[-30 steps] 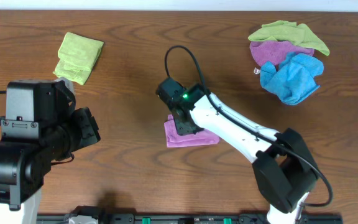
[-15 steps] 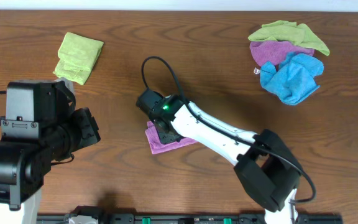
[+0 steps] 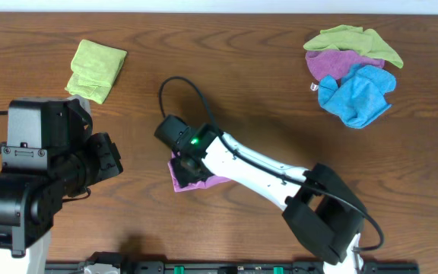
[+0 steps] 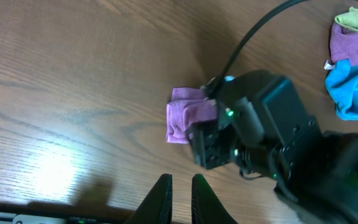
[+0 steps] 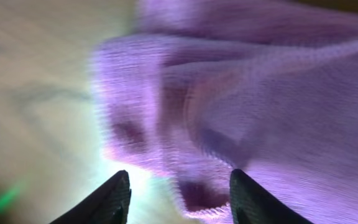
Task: Fold the cloth
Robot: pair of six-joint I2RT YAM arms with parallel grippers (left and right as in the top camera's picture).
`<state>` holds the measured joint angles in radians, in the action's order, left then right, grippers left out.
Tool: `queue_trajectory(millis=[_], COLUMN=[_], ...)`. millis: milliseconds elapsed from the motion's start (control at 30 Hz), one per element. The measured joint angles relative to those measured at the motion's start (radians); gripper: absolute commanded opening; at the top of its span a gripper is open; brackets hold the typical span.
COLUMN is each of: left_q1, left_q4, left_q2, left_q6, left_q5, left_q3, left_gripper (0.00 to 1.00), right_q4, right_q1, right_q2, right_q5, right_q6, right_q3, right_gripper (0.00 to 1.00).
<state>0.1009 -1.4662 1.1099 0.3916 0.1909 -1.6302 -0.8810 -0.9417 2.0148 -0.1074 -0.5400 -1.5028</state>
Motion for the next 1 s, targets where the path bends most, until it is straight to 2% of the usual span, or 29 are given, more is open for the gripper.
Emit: queue_trajectory(millis=[67, 100, 133, 367, 500, 633, 800, 900, 1000], left_q1=[0.0, 0.0, 0.0, 0.0, 0.0, 0.0, 0.0, 0.0, 0.0], left_q4=[0.0, 0.0, 0.0, 0.002, 0.019, 0.096, 0.258, 0.359, 0.468], left_q2=[0.0, 0.0, 0.0, 0.0, 0.0, -0.001, 0.012, 0.04, 0.085], left_q6=[0.0, 0.0, 0.0, 0.0, 0.0, -0.002, 0.01, 0.022, 0.027], left_q5=[0.0, -0.001, -0.003, -0.025, -0.035, -0.032, 0.026, 0.074, 0.13], left_q3=[0.0, 0.0, 0.0, 0.005, 0.044, 0.159, 0.395, 0.528, 0.636], left_gripper=[0.14, 0.13, 0.14, 0.17, 0.19, 0.33, 0.74, 0.84, 0.86], right_q4=[0.023, 0.03, 0.033, -0.01, -0.039, -0.12, -0.1, -0.057, 0.006], right_q1=[-0.007, -0.006, -0.005, 0.105, 0.21, 0.287, 0.345, 0.362, 0.369], right_q2=[0.0, 0.0, 0.0, -0.006, -0.082, -0.192, -0.188, -0.18, -0.175], right_q5=[-0.069, -0.091, -0.108, -0.174, -0.158, -0.083, -0.039, -0.026, -0.019], right_q6=[0.015, 0.026, 0.041, 0.079, 0.117, 0.131, 0.13, 0.124, 0.113], right_q3=[0.0, 0.0, 0.0, 0.0, 0.0, -0.008, 0.042, 0.12, 0.196], right_gripper=[0.2, 0.08, 0.01, 0.01, 0.01, 0.01, 0.02, 0.01, 0.02])
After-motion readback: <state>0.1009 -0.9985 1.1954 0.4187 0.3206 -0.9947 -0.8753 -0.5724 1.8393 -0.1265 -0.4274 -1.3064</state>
